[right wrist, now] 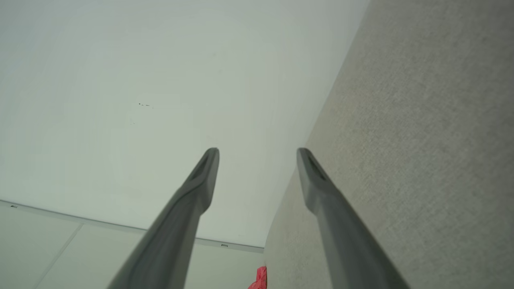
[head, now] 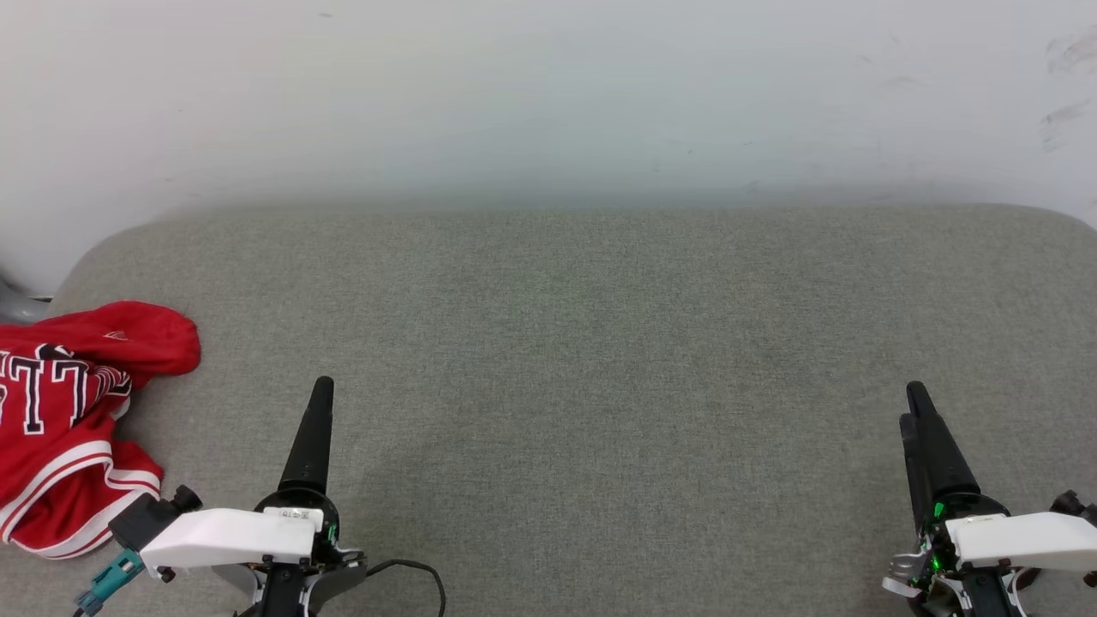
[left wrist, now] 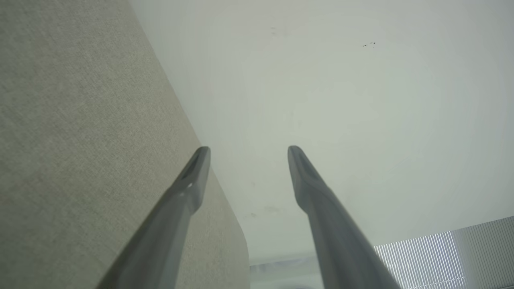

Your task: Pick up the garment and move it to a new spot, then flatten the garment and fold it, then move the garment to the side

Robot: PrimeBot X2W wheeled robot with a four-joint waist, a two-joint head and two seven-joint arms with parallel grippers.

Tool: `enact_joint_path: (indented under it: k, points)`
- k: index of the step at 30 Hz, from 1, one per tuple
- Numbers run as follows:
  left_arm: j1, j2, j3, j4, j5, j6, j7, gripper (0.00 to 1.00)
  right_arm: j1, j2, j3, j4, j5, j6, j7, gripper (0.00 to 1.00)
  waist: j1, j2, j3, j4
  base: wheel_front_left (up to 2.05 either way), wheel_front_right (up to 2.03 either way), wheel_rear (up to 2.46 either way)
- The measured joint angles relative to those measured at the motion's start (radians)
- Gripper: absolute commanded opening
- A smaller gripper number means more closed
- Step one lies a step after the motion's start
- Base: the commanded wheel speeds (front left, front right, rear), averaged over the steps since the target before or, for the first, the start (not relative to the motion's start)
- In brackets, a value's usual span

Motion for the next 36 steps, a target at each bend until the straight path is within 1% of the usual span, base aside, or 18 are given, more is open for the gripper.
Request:
enact_joint_path:
  k: [12, 21, 31, 36]
  points:
    - [0.005, 0.000, -0.005, -0.035, 0.285, 0.000, -0.044, 1.00, 0.010, 0.006, -0.015, -0.026, -0.333, 0.000, -0.042, 1.00, 0.0000, 0.0000, -0.004, 0.001, 0.00, 0.00, 0.00]
    - [0.010, 0.000, -0.011, -0.044, 0.515, 0.000, -0.073, 1.00, 0.017, 0.012, -0.020, -0.065, -0.558, 0.000, -0.041, 1.00, 0.0000, 0.0000, -0.006, 0.002, 0.00, 0.00, 0.00]
    - [0.021, 0.003, -0.022, -0.047, 0.743, 0.000, -0.103, 1.00, 0.032, 0.016, -0.015, -0.112, -0.770, 0.000, -0.023, 1.00, 0.0000, 0.0000, -0.009, 0.003, 0.00, 0.00, 0.00]
    - [0.021, 0.013, -0.038, -0.047, 0.836, 0.012, -0.116, 1.00, 0.035, 0.017, -0.014, -0.130, -0.858, 0.000, -0.020, 1.00, 0.0000, 0.0000, -0.011, 0.005, 0.00, 0.00, 0.00]
